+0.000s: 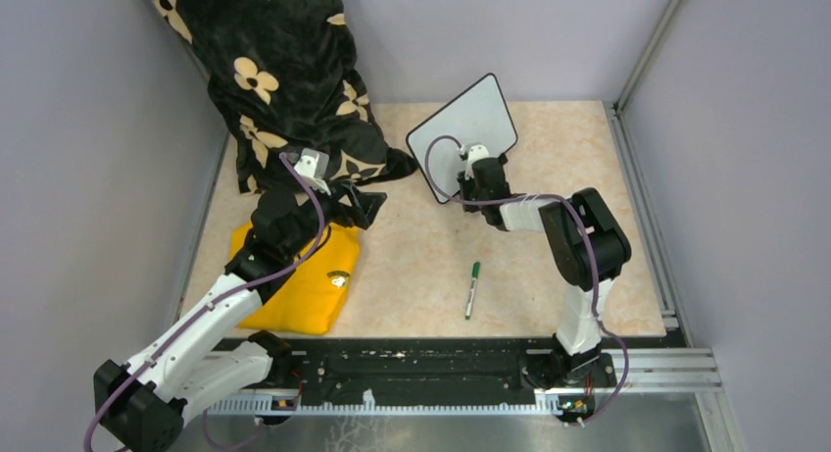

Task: Write a sentence on the whiteboard
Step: Adjust the whiteboard stand at the center of the board.

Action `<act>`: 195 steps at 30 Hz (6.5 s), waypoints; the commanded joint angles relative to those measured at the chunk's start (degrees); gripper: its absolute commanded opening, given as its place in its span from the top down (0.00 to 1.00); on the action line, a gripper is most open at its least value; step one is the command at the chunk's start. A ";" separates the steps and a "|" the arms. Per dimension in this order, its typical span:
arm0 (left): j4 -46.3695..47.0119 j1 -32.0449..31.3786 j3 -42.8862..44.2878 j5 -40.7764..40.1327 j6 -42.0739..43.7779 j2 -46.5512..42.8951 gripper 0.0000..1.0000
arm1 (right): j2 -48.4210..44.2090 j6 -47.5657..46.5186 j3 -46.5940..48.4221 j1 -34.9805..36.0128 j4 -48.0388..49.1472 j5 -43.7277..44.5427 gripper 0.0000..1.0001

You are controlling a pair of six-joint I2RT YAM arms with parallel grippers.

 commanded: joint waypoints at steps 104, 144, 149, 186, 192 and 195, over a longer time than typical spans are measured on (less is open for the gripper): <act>1.04 0.26 0.52 2.79 -2.47 1.74 0.01 | -20.85 17.78 -18.16 -2.59 -4.80 10.35 0.87; 1.29 0.17 0.37 4.28 -2.98 4.05 0.01 | -29.31 12.37 -25.80 8.12 -4.79 10.19 0.96; 1.30 0.15 0.40 4.35 -2.98 4.13 0.01 | -27.34 11.76 -24.42 10.08 -4.12 9.29 0.97; 1.21 0.15 0.41 3.74 -3.18 3.75 0.01 | -41.16 23.07 -21.37 12.01 -21.05 14.10 0.64; 1.07 0.17 0.56 3.45 -3.40 3.60 0.01 | -46.96 28.49 -20.50 18.12 -31.09 19.84 0.65; 0.21 0.17 0.94 1.83 -3.88 3.64 0.01 | -47.84 33.61 -20.72 26.79 -35.90 30.80 0.63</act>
